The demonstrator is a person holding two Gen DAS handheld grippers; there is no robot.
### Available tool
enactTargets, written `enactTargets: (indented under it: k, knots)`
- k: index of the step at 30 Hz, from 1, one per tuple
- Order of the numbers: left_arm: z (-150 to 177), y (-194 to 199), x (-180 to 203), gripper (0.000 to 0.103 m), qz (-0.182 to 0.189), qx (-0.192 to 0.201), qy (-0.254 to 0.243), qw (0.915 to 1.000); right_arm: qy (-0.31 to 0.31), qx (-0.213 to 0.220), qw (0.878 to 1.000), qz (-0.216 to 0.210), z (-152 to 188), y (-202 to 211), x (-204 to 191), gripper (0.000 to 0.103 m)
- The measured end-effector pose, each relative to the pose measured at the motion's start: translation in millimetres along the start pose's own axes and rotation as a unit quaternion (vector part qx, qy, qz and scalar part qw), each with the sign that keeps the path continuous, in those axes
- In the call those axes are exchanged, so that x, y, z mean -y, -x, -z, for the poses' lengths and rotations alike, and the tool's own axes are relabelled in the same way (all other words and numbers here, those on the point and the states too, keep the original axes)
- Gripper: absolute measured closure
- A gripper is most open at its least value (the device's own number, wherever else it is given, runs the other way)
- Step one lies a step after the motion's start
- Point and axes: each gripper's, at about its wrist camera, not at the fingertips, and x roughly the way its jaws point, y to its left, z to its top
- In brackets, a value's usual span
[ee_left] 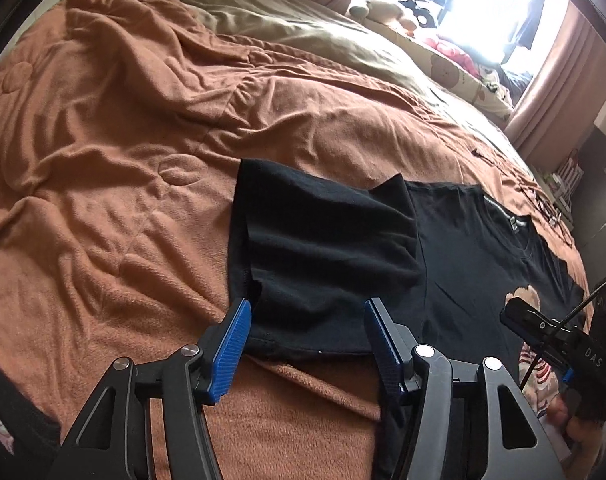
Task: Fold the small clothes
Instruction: 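Lower both open grippers onto the shirt's side edge beside the sleeve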
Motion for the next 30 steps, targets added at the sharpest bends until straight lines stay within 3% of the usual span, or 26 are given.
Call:
enactTargets:
  k: [3,8,16,18,20,23,30]
  knots:
    - [-3,-18,1,0.044,-0.013,-0.014,-0.018,0.9997,-0.019,-0.019,1.000,-0.010,1,-16,13,0.065]
    - [-6,-39,-6,0.053,-0.020,-0.039,-0.007,0.9990,-0.034,-0.034,0.999,-0.024,-2,-29,22,0.065]
    - [2,-42,-17,0.057,-0.026,-0.056,0.020,0.9979,-0.047,-0.062,0.996,-0.042,0,-45,26,0.065]
    - [4,-41,-17,0.067,-0.016,-0.055,0.025,0.9980,-0.045,-0.067,0.996,-0.046,0,-48,24,0.065]
    - [4,-40,-16,0.088,-0.024,-0.059,0.024,0.9977,-0.045,-0.069,0.995,-0.049,2,-50,24,0.065]
    - [5,-33,-18,0.094,-0.018,-0.059,0.039,0.9973,-0.047,-0.069,0.995,-0.054,2,-52,24,0.066]
    - [18,-22,-19,0.095,-0.023,-0.059,0.051,0.9967,-0.054,-0.069,0.994,-0.057,4,-53,25,0.066]
